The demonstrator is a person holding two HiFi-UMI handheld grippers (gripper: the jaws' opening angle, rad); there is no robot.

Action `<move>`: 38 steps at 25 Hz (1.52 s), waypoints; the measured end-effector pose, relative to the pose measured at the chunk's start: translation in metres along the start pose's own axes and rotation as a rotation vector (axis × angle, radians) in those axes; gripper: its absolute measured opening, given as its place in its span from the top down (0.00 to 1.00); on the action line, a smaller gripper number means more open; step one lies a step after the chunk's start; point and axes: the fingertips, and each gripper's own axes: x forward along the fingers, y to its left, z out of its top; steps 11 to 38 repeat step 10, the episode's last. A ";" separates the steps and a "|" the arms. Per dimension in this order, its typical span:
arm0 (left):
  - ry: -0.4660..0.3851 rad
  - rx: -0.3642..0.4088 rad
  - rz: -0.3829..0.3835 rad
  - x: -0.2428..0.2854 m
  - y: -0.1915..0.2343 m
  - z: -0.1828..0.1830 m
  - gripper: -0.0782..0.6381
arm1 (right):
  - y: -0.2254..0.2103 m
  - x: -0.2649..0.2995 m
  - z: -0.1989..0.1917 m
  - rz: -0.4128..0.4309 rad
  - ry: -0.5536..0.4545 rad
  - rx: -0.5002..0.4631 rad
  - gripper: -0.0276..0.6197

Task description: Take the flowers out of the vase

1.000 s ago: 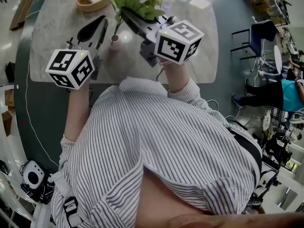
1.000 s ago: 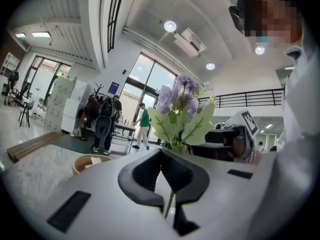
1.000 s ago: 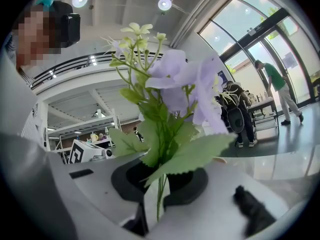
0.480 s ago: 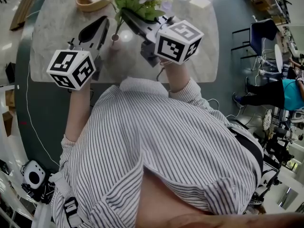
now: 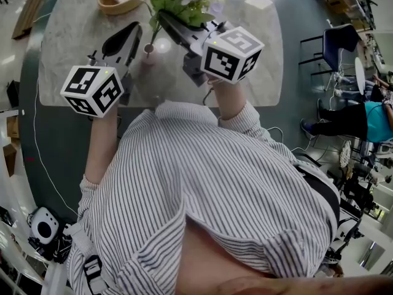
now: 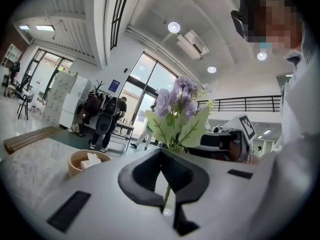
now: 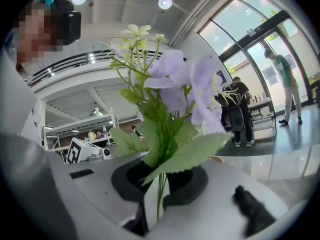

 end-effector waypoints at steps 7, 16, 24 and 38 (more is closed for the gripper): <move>0.002 -0.005 -0.002 0.000 0.003 -0.002 0.88 | -0.001 0.004 -0.004 -0.004 0.012 0.006 0.90; 0.002 -0.003 -0.001 -0.001 0.001 -0.003 0.88 | 0.001 0.003 -0.004 -0.007 0.008 0.001 0.90; 0.002 -0.003 -0.001 -0.001 0.001 -0.003 0.88 | 0.001 0.003 -0.004 -0.007 0.008 0.001 0.90; 0.002 -0.003 -0.001 -0.001 0.001 -0.003 0.88 | 0.001 0.003 -0.004 -0.007 0.008 0.001 0.90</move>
